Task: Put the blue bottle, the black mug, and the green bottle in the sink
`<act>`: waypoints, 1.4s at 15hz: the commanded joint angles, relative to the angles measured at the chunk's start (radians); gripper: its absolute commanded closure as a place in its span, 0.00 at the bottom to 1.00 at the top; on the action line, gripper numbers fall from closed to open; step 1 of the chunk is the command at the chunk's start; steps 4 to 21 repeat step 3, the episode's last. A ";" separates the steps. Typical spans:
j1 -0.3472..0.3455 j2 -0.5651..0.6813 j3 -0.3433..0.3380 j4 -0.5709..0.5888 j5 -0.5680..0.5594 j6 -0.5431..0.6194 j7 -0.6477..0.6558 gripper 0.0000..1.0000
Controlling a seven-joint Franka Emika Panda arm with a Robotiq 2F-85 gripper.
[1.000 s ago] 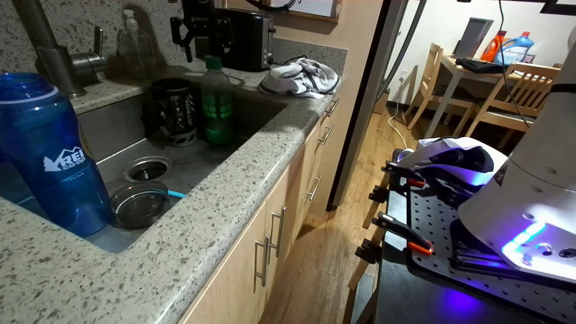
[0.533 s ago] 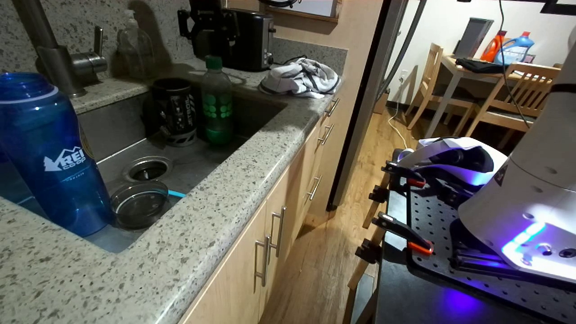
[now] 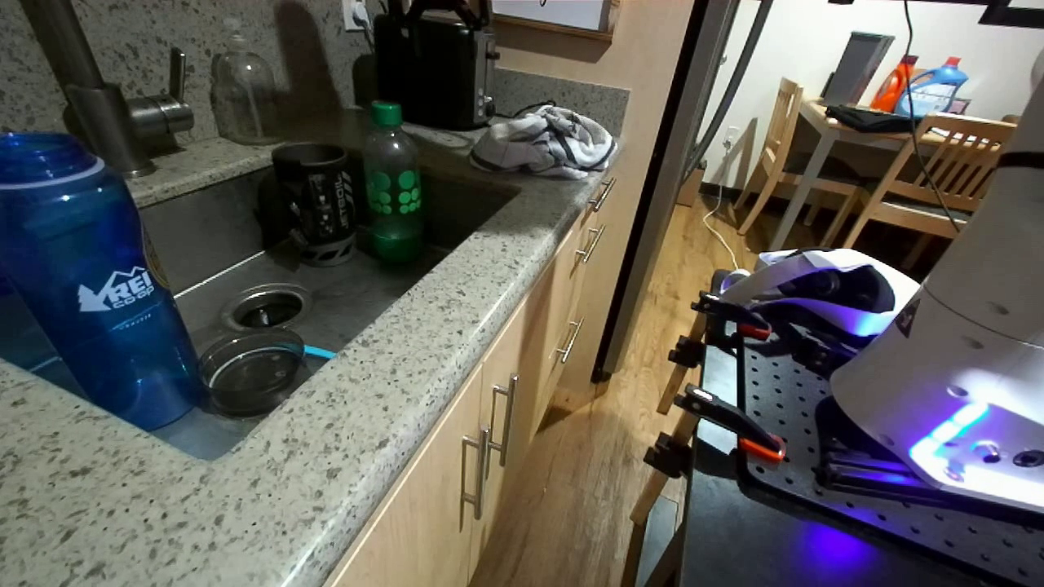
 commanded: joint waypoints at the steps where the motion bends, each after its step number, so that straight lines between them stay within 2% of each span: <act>1: 0.015 -0.161 -0.007 -0.229 -0.056 0.088 0.033 0.00; 2: 0.010 -0.187 -0.004 -0.265 -0.059 0.104 0.028 0.00; 3: -0.010 -0.090 0.009 -0.125 -0.042 0.045 0.003 0.00; 21: -0.010 -0.090 0.009 -0.125 -0.042 0.045 0.003 0.00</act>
